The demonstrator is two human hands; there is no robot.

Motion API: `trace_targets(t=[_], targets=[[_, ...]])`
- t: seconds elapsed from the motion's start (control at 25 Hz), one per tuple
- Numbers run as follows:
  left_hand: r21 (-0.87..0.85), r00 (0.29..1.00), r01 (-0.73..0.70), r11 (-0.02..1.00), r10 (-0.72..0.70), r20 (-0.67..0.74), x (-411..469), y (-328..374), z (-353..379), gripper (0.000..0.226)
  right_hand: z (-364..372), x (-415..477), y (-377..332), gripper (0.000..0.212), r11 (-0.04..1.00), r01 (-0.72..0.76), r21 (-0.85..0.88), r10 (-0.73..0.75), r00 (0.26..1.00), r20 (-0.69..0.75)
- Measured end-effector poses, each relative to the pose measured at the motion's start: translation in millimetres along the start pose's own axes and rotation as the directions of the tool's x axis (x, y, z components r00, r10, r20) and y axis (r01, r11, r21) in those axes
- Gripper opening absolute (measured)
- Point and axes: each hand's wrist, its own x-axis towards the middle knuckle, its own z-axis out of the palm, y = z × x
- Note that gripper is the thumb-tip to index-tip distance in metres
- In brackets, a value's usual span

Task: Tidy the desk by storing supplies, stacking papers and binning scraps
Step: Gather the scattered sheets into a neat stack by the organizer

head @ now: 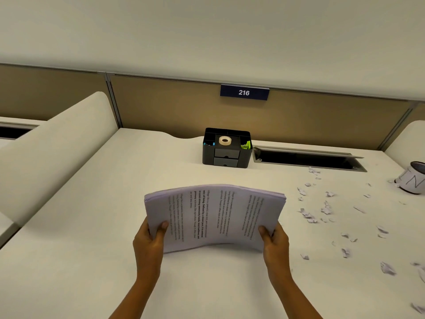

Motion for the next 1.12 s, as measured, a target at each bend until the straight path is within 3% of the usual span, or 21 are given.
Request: trace_targets(t=[0.52, 0.64, 0.88, 1.0, 1.12], targets=[[0.053, 0.997, 0.052, 0.997, -0.055, 0.055, 0, -2, 1, 0.028, -9, 0, 12, 0.034, 1.0, 0.006, 0.024, -0.006, 1.0, 0.018], [0.145, 0.988, 0.077, 0.986, -0.095, 0.119, 4, -1, -4, 0.025, -11, -1, 16, 0.03, 1.0, 0.014, -0.015, -0.014, 1.0, 0.017], [0.331, 0.972, -0.031, 0.943, -0.049, 0.232, 17, 13, -14, 0.006, -9, 3, 4, 0.023, 0.986, 0.132, -0.102, -0.132, 0.991, 0.002], [0.355, 0.985, -0.001, 0.935, -0.061, 0.163, 28, 20, -18, 0.007, -7, 8, -17, 0.024, 0.968, 0.217, -0.123, -0.212, 0.976, 0.058], [0.295, 0.977, 0.171, 0.94, -0.201, 0.076, 39, 23, -21, 0.005, -2, 16, -40, 0.025, 0.939, 0.309, -0.152, -0.29, 0.947, 0.14]])
